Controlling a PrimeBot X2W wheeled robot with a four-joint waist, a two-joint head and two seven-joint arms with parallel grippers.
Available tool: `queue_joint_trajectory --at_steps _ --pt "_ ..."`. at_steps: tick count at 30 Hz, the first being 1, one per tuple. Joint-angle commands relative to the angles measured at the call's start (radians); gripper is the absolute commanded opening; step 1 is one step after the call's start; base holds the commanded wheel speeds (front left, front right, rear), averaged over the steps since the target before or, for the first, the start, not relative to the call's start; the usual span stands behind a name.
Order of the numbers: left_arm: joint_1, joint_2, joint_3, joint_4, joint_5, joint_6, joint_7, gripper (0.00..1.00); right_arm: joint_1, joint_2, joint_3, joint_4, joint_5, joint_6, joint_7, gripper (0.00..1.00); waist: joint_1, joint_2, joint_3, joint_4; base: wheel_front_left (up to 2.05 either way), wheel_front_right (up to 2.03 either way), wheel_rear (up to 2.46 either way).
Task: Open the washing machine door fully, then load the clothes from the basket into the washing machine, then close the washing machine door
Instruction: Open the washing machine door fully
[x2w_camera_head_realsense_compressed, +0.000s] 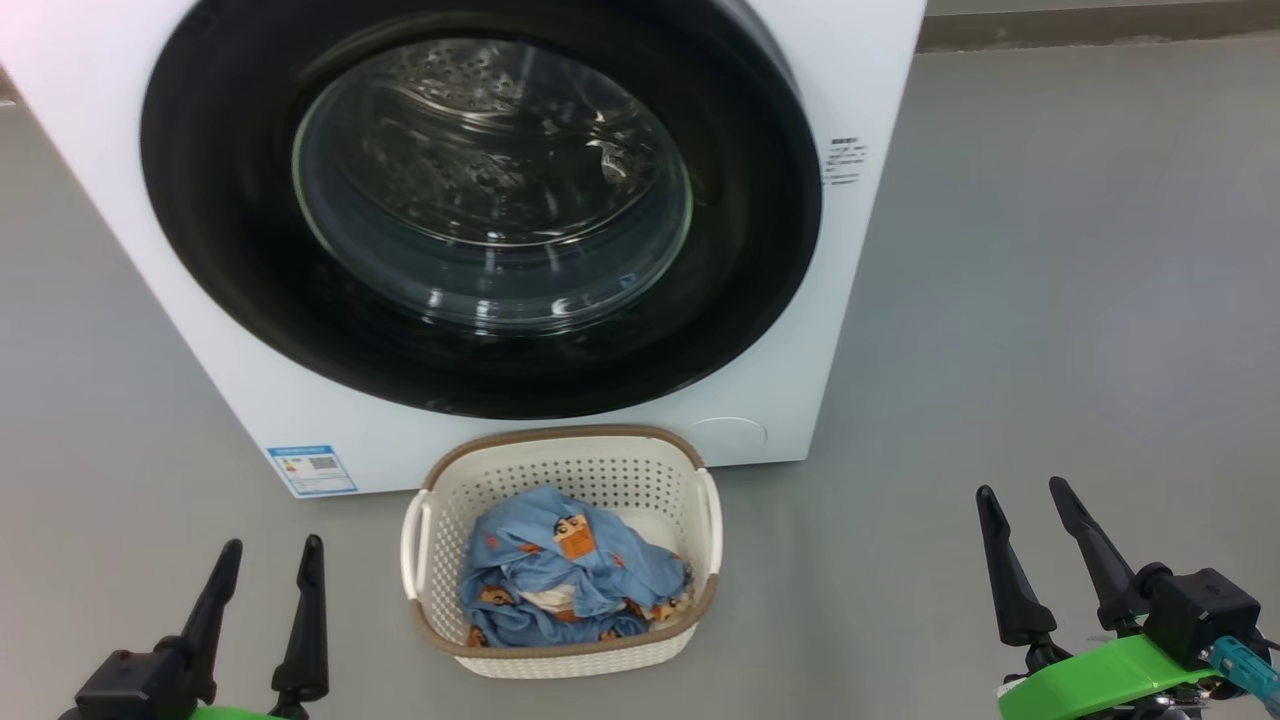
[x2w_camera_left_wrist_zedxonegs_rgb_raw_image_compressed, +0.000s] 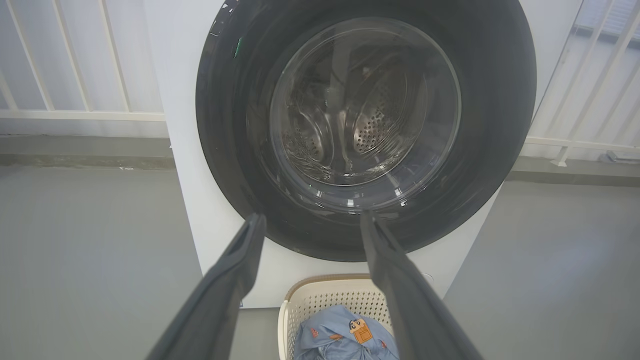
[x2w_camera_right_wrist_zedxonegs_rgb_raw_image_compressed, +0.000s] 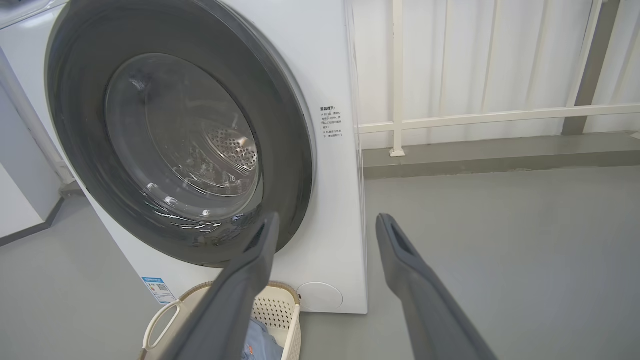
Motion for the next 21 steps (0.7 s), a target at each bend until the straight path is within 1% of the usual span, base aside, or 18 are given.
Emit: queue_joint_trajectory --at_steps 1,6,10,21 --pt "-0.033 0.015 0.037 -0.029 -0.003 -0.002 -0.009 1.0 -0.012 -0.01 0.023 -0.026 0.0 0.002 -0.012 1.0 0.0 0.0 0.001 0.0 0.86 0.86 -1.71" --pt "-0.036 0.009 0.046 -0.032 -0.01 -0.002 -0.009 1.0 -0.014 -0.01 0.024 -0.025 0.001 0.002 -0.012 1.0 0.0 0.0 0.005 0.0 0.75 0.75 -1.51" --pt "-0.037 0.002 0.06 -0.038 -0.014 -0.002 -0.009 1.0 -0.015 -0.009 0.025 -0.025 0.003 0.002 -0.012 1.0 0.0 0.0 0.007 -0.001 0.41 0.41 -0.83" --pt "-0.034 -0.003 0.062 -0.031 -0.019 -0.002 -0.009 1.0 -0.016 -0.006 0.028 -0.025 0.005 0.002 -0.012 1.0 0.0 0.0 0.007 -0.002 0.04 0.04 -0.07"
